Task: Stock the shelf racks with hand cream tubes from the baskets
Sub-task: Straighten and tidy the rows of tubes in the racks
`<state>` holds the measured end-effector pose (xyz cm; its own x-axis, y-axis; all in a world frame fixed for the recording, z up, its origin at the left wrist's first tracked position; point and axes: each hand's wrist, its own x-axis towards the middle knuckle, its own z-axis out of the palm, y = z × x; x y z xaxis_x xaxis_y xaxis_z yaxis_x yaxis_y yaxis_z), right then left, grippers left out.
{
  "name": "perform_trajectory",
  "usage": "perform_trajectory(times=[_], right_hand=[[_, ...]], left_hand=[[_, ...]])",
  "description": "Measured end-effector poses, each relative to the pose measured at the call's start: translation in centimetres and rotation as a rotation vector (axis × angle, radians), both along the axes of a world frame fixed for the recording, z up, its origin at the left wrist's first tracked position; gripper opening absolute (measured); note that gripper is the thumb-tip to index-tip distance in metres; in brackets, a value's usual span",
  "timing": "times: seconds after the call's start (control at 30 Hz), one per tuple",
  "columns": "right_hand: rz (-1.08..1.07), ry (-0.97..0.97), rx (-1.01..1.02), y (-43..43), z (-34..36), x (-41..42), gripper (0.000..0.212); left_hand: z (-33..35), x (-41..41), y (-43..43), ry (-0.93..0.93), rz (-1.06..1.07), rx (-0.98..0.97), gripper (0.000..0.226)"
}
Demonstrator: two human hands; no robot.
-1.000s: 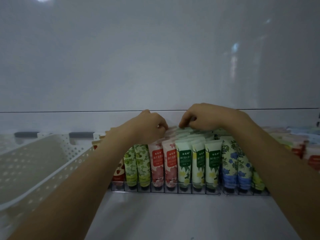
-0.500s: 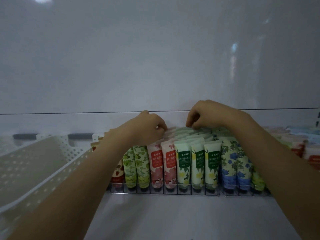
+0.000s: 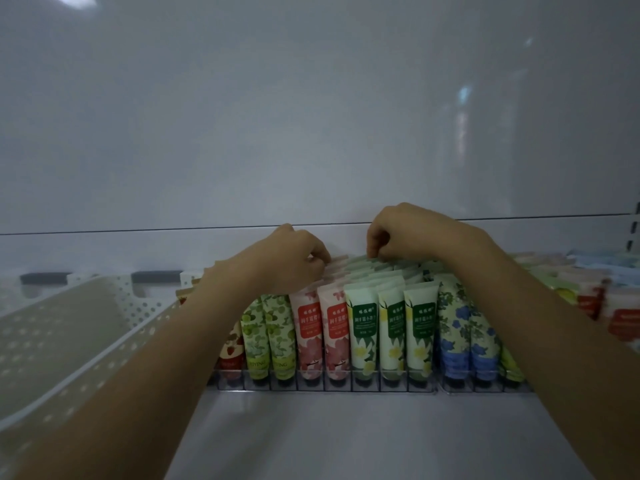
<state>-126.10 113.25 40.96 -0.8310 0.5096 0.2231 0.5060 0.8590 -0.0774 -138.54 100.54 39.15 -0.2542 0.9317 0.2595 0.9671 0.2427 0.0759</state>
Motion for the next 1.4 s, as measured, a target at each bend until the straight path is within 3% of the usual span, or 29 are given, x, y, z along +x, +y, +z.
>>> perform_trajectory(times=[0.13,0.73,1.03,1.4], right_hand=[[-0.021,0.085,-0.036,0.6,0.7,1.1,0.022],[-0.090,-0.031,-0.013,1.4,0.4,0.9,0.011],[0.086,-0.022,-0.147,-0.4,1.4,1.4,0.008],[0.070,-0.038,-0.139,-0.4,1.0,0.9,0.006]], left_hand=[[-0.1,-0.3,0.0,-0.002,-0.001,0.013,0.035],[0.1,-0.5,-0.2,0.007,-0.004,0.006,0.034],[0.2,0.6,0.0,0.015,-0.217,0.082,0.033],[-0.1,0.8,0.1,0.026,-0.198,0.036,0.036]])
